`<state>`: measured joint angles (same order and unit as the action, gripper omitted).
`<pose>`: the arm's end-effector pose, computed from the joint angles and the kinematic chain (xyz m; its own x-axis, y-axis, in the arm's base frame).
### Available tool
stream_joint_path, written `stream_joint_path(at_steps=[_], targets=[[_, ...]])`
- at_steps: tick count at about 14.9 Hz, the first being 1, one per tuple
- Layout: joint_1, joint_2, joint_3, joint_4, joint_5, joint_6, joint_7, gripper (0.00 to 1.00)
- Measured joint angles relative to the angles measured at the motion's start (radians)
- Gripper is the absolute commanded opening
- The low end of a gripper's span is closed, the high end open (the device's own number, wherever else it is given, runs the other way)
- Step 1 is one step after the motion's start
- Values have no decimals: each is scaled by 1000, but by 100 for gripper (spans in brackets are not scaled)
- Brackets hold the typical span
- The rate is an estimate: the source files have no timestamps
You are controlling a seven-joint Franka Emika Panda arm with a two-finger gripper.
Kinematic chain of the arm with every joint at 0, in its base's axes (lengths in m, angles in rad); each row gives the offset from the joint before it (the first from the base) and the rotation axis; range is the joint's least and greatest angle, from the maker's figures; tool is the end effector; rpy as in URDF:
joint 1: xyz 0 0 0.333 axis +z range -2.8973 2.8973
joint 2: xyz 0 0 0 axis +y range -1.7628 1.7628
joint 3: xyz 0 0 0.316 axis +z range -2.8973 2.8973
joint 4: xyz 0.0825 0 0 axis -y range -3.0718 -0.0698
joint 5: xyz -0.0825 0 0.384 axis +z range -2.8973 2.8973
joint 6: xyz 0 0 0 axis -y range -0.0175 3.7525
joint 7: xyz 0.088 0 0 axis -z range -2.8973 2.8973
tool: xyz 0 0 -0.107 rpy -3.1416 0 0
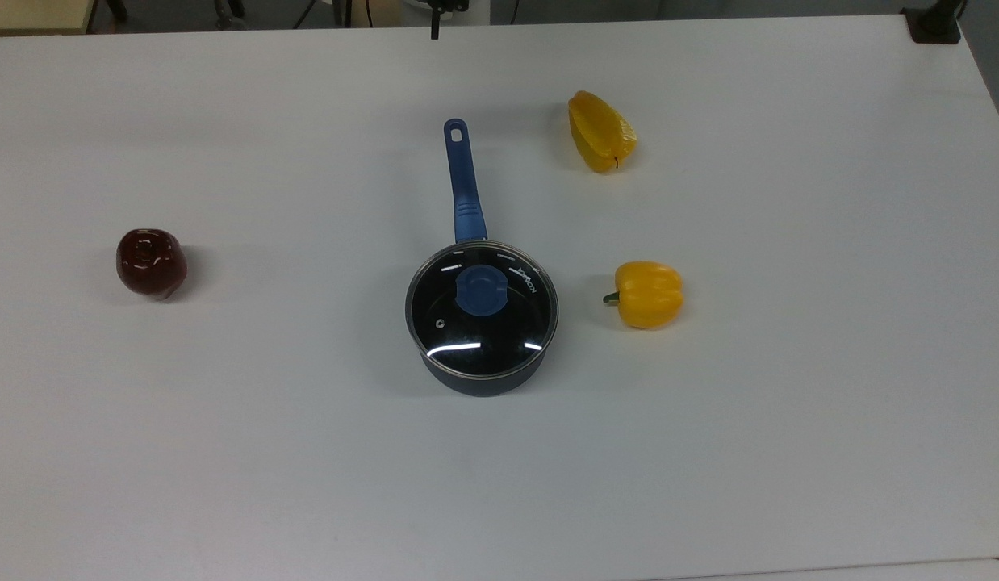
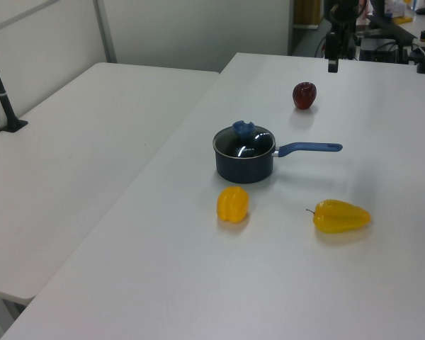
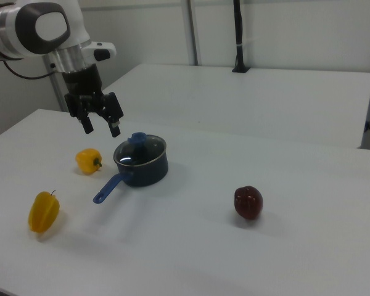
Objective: Open lid
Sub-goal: 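Move the open gripper down over the blue knob of the glass lid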
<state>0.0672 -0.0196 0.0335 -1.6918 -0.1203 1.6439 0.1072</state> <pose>0.5501 0.0436 0.5850 0.9999 0.0030 -0.0158 0.0049 -0.9925 0.1224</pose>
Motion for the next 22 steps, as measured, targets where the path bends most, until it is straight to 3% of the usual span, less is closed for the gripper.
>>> stream_joint_path(at_steps=[13,18,22], targets=[[0,44,-1,30,1,-19,0,100],[4,94,12,30,39,123,0,100],[16,116,18,-35,65,328,0,100]])
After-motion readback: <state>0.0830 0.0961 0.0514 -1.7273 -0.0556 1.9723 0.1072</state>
